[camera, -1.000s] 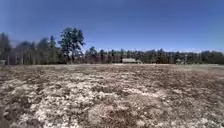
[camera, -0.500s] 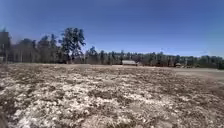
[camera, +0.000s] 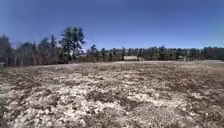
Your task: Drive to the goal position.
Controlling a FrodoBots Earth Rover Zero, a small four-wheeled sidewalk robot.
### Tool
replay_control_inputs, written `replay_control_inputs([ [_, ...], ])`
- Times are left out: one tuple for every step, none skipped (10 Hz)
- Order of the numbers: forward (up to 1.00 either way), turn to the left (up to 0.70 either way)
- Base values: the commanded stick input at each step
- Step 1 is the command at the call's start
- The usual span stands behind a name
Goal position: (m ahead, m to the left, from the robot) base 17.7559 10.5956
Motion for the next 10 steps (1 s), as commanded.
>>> replay_control_inputs([
  [0.70, 0.00],
  [0.70, 0.00],
  [0.70, 0.00],
  [0.70, 0.00],
  [0.70, 0.00],
  [0.70, 0.00],
  [0.70, 0.00],
  [0.70, 0.00],
  [0.70, 0.00],
  [0.70, 0.00],
])
